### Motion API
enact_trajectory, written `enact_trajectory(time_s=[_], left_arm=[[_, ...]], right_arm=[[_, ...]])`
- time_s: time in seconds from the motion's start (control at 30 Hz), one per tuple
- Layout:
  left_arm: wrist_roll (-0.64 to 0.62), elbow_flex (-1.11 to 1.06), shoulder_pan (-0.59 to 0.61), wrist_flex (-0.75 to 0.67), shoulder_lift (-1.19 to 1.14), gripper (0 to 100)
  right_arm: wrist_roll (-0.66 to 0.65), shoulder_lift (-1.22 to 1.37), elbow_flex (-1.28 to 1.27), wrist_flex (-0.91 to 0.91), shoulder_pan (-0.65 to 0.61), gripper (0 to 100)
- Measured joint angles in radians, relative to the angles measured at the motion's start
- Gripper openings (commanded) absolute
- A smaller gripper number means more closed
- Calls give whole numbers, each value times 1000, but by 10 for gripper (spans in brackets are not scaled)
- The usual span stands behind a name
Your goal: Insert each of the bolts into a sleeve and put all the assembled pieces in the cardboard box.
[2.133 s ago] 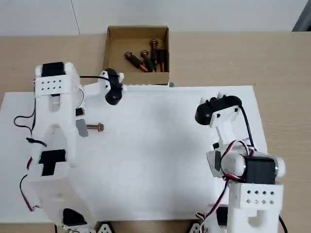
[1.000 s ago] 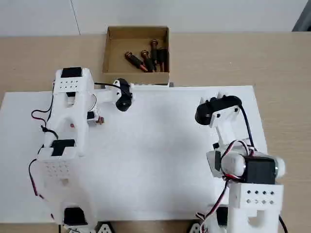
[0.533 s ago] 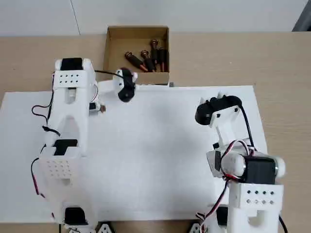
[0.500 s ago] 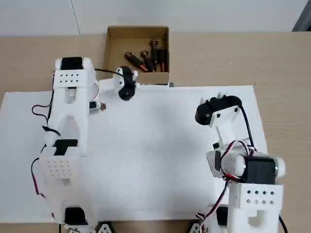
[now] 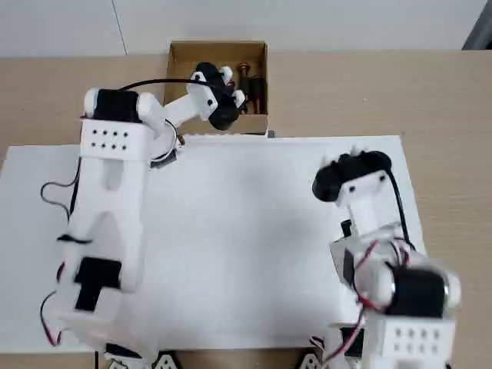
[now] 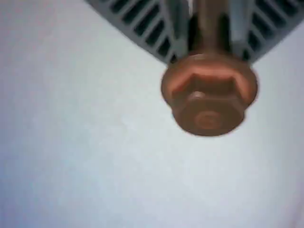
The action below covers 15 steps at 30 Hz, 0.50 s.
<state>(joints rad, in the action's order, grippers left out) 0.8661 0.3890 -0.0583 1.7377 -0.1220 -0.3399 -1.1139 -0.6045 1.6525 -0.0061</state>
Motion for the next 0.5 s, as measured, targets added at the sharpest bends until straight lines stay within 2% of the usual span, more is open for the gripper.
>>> enact_trajectory(time_s=[0.33, 0.5], left_arm=[[-480, -212, -137, -6, 359, 5], [-712, -439, -167, -135, 562, 5]], right_arm=[[6, -262, -6, -9, -2, 2], [147, -341, -117, -103, 2, 2]])
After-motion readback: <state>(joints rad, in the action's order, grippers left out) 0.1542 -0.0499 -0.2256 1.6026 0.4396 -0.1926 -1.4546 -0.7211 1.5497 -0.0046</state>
